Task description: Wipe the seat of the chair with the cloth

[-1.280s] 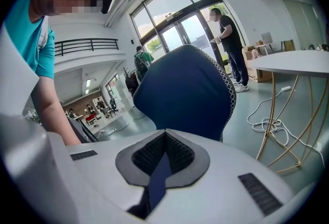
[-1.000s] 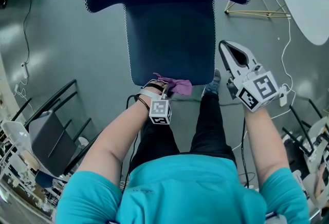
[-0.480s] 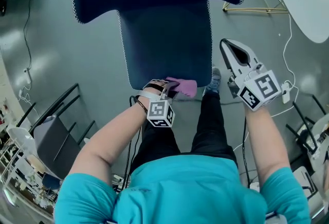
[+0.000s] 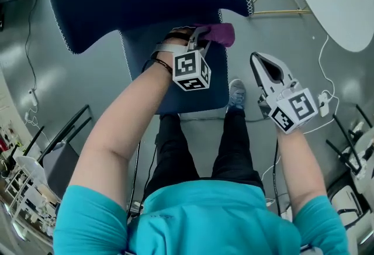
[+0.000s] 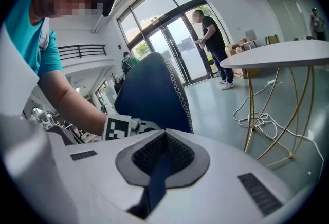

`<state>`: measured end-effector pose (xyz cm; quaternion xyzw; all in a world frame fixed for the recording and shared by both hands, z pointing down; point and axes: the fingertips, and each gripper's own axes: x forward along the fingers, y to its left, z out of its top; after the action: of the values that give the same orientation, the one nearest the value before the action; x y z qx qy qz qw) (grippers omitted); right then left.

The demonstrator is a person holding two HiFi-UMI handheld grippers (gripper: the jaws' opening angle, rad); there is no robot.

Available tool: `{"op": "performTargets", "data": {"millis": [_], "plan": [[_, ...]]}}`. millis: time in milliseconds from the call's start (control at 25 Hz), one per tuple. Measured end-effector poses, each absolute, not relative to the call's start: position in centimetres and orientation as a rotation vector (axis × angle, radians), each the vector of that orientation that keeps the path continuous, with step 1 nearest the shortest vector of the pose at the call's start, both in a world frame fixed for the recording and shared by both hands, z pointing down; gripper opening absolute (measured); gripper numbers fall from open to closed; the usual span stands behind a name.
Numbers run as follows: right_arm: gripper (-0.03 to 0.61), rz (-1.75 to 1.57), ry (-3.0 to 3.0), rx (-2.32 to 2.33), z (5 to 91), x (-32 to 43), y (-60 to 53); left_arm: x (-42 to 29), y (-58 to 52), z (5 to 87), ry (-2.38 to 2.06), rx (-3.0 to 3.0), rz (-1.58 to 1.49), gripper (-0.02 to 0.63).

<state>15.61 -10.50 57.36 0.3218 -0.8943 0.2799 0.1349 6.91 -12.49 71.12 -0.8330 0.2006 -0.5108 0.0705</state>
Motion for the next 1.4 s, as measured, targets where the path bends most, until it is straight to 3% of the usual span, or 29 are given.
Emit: {"op": "performTargets", "data": {"millis": [560, 1400], "plan": [[-0.003, 0.884, -2.545, 1.033, 59.5, 20.8, -12.7, 10.3, -17.2, 77.3, 0.492, -2.388, -1.685, 0.051], [-0.004, 0.875, -2.562, 1.014, 58.9, 19.2, -12.2, 11.2, -12.8, 77.5, 0.460, -2.425, -1.663, 0.051]]}}
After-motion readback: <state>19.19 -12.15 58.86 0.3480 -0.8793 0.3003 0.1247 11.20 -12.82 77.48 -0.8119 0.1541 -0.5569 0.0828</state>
